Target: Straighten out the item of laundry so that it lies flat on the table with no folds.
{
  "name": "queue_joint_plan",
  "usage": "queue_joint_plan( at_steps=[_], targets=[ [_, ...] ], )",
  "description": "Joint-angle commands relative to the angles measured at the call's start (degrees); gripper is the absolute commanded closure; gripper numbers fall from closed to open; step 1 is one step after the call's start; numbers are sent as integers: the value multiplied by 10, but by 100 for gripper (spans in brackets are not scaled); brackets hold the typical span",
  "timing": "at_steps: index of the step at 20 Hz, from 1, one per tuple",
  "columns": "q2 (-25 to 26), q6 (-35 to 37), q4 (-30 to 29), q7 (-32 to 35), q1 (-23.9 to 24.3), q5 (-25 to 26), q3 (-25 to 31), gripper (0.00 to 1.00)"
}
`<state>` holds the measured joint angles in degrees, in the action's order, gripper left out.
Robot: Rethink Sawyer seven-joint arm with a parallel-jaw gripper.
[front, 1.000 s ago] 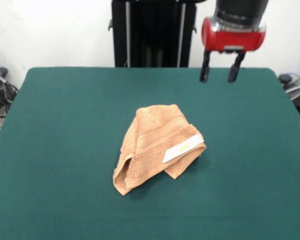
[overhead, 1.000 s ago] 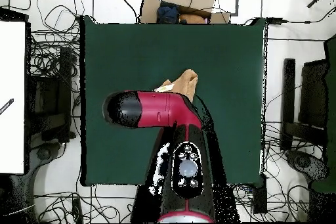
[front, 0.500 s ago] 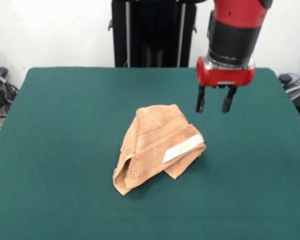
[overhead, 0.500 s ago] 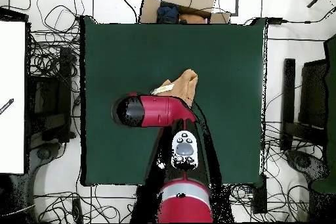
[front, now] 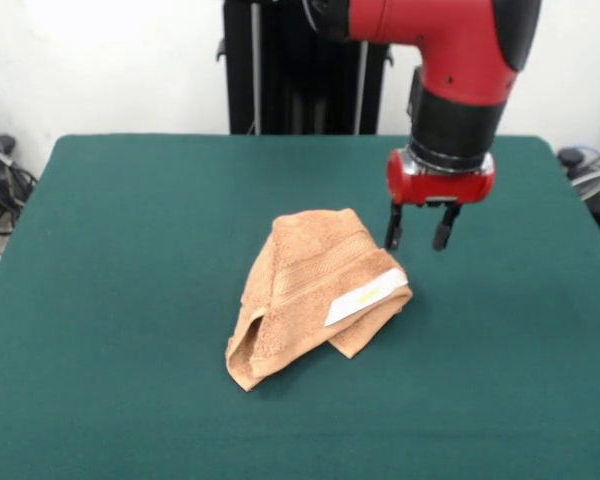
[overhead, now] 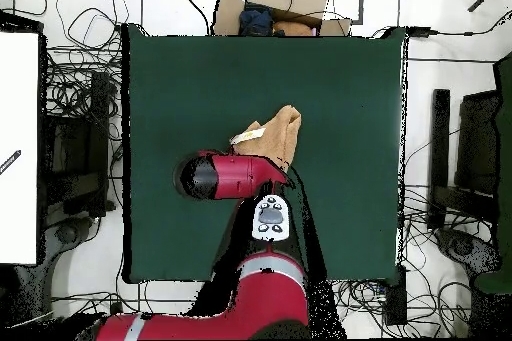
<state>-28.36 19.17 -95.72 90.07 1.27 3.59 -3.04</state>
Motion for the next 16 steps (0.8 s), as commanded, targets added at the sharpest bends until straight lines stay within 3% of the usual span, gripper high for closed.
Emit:
queue_joint_plan(
  at_steps=[1, 16],
  targets=[
    [65, -67, 18, 112, -26, 19, -36, 0],
    [153, -117, 80, 131, -109, -21, -160, 0]
  ],
)
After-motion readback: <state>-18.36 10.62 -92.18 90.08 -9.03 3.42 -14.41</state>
